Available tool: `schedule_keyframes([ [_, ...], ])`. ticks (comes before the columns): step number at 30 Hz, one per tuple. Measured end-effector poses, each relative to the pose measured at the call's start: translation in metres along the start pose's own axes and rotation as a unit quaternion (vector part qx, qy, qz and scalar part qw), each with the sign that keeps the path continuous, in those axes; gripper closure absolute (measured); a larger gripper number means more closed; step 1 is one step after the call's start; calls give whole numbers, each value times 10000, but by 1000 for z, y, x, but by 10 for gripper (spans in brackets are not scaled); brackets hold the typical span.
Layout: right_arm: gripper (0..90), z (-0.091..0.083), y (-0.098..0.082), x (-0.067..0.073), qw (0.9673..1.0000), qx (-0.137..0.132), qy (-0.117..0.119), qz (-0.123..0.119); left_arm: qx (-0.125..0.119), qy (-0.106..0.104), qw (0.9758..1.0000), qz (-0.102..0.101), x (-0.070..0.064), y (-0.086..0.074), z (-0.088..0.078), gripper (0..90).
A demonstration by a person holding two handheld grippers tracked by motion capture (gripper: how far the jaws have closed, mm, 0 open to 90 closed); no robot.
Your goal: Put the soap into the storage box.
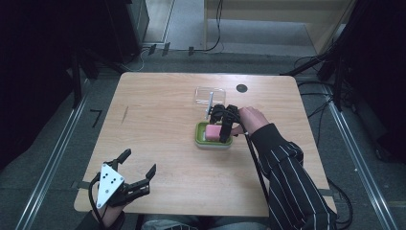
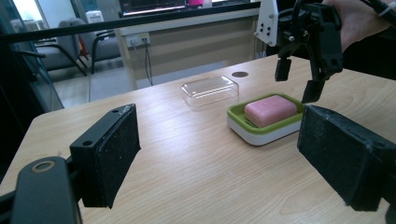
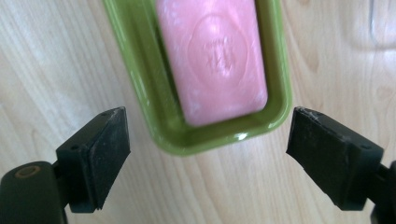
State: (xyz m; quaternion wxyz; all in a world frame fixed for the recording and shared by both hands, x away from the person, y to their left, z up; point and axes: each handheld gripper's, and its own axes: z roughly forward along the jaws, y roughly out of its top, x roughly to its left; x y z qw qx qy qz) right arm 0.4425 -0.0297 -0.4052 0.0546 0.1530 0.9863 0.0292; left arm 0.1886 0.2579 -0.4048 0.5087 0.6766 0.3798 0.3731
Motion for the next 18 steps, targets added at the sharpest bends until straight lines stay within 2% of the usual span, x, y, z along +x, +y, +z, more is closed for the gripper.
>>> schedule_keyframes([
  [10, 71, -5, -23, 7, 9994, 64, 11, 349, 4, -4, 10000, 12, 0, 0, 1, 136],
  [18, 62, -9, -43, 14, 9981, 181, -24, 586, 13, -16, 10000, 27, 0, 0, 1, 136],
])
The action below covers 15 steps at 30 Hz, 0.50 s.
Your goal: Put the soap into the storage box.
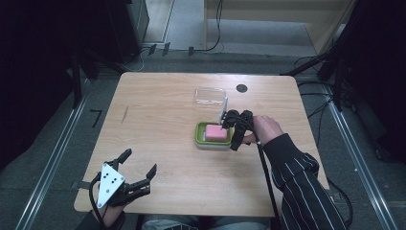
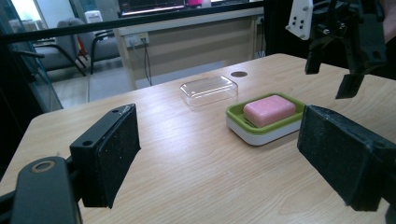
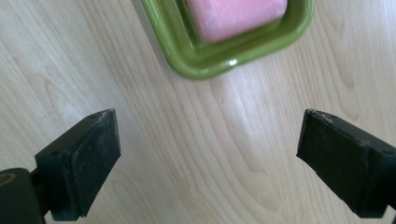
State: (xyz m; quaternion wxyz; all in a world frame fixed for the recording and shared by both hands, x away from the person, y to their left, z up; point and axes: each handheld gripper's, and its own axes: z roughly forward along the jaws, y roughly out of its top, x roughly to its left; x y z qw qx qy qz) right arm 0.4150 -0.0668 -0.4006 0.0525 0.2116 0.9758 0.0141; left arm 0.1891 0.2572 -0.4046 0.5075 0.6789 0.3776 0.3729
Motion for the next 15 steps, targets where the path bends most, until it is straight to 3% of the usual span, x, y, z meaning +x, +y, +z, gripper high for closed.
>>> schedule_keyframes([
  [15, 62, 1, -40, 6, 9990, 126, -40, 429, 13, -5, 10000, -5, -1, 0, 1, 136],
])
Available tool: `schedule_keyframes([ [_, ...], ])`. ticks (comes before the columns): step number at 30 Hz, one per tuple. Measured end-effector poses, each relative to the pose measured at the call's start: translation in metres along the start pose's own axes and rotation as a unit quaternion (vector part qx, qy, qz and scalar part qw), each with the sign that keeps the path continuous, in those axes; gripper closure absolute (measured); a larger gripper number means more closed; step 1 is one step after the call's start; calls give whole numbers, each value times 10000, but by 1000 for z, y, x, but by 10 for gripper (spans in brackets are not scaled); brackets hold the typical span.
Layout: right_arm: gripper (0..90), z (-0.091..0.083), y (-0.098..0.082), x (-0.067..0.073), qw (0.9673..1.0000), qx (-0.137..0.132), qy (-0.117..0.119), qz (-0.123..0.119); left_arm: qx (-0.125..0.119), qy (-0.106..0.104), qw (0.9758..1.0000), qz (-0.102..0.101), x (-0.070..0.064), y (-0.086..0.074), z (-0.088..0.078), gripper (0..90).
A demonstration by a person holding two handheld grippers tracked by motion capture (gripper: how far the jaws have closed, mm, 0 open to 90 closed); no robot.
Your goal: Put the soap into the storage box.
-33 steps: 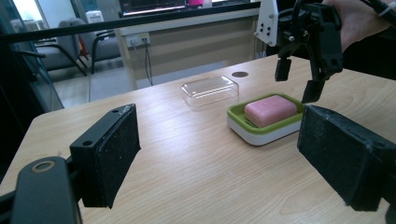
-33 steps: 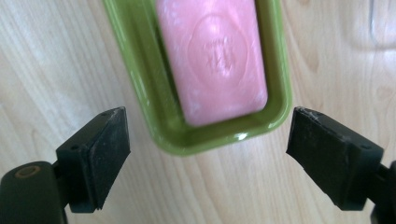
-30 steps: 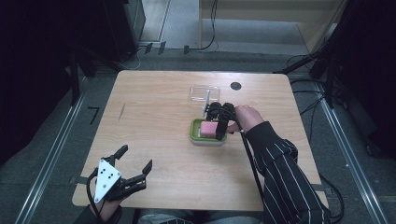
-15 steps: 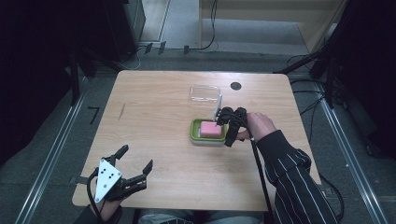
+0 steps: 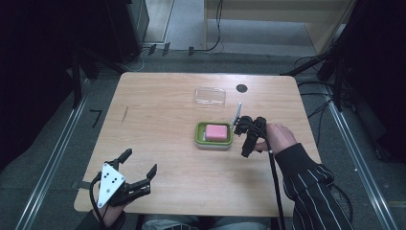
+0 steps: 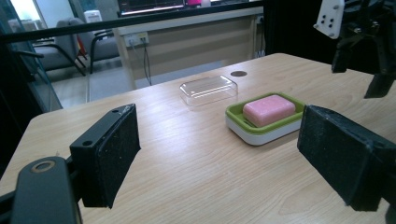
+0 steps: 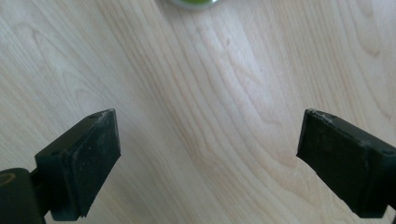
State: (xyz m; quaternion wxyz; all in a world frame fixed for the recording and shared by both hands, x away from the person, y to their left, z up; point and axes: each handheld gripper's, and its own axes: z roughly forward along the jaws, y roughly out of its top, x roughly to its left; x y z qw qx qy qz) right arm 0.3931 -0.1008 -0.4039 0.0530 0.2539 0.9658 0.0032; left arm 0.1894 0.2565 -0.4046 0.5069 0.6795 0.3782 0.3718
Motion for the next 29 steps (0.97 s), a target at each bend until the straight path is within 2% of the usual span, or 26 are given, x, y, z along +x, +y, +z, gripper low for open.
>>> schedule_keyframes([
  [11, 62, 10, -26, 6, 9995, 135, 90, 260, -7, -13, 10000, 8, 0, 0, 0, 136],
  [17, 62, 17, -35, 9, 9991, 210, 176, 315, -22, -14, 10000, -3, 0, 0, 0, 136],
  [24, 62, 27, -42, 14, 9987, 323, 266, 282, -33, -30, 10000, 2, 0, 0, 0, 136],
  [27, 69, 28, -43, 15, 9990, 336, 217, 209, -36, -30, 10000, 0, 0, 0, 1, 136],
  [29, 86, 26, -42, 15, 9995, 252, 157, 137, -6, -19, 10000, 12, 0, 0, 1, 136],
])
